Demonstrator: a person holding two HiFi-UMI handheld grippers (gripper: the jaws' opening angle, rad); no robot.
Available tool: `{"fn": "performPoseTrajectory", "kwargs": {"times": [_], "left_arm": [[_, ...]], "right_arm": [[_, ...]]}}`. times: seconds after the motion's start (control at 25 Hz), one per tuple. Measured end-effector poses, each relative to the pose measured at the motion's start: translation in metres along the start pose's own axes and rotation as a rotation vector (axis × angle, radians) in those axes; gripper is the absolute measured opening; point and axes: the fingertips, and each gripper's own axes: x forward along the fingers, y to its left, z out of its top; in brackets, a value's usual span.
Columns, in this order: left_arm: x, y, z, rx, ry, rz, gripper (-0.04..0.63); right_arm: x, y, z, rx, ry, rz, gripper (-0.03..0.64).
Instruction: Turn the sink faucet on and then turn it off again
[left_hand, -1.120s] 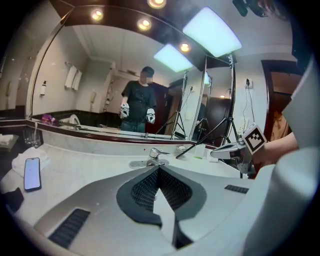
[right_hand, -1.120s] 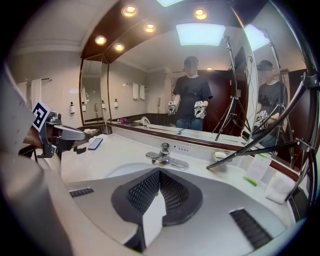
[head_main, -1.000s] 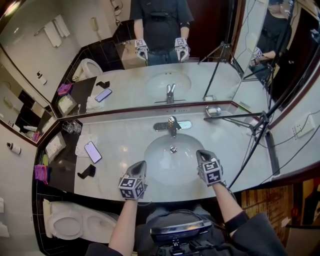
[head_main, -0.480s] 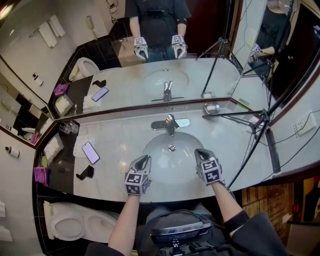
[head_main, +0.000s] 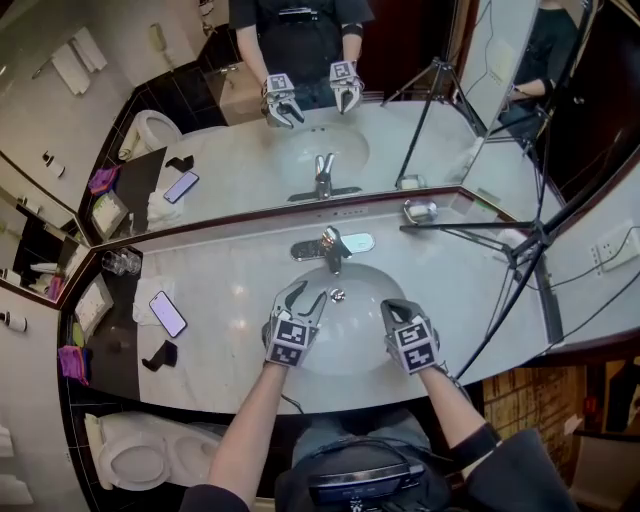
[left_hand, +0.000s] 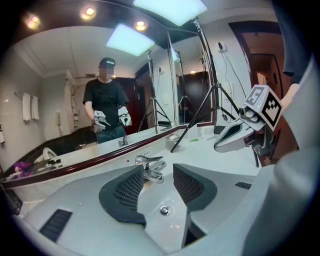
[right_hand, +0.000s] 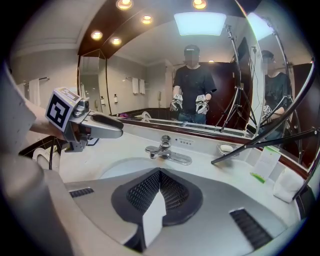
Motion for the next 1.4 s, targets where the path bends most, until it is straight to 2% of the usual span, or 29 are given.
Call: {"fn": "performPoseTrajectory", "kwargs": {"times": [0.12,0.2,0.28,0.44,0.52,0.6,0.72,1.0,1.4], "left_arm": [[0.033,0.009,0.002,0.03,0.011,-0.005,0.212],[0.053,0.011,0.002,0.084,0.025,-0.007,0.212],[0.074,0.012,-0.002,0.199,0.049,0.0,0.212],[0.105,0.008,0.0,0.493,0.077,0.036,0.212],[0.118,0.003,-0.003,0.587,0.088,0.028,0.212],[0.131,-0.002,-0.005,0.642,0.094,0.016,0.212],[0.146,-0.003,-0.003,0.676,0.095,0.014,0.212],[0.168,0.001,0.008,0.689,0.1,0.02,0.215],[0.167,0.008,0.021,0.595,0.071,0.041,0.196]], "right_arm": [[0.012,-0.002,-0.007,0.0,0.013,0.005,0.017],[0.021,-0.003,-0.015,0.008,0.025,0.008,0.017],[0.028,-0.005,-0.024,0.02,0.037,0.012,0.017],[0.039,-0.007,-0.043,0.042,0.058,0.016,0.017],[0.041,-0.007,-0.056,0.052,0.071,0.015,0.017],[0.042,-0.009,-0.067,0.061,0.084,0.013,0.017],[0.042,-0.012,-0.076,0.076,0.095,0.006,0.017],[0.039,-0.026,-0.08,0.097,0.094,-0.009,0.017],[0.038,-0.028,-0.082,0.107,0.099,-0.006,0.017]]}}
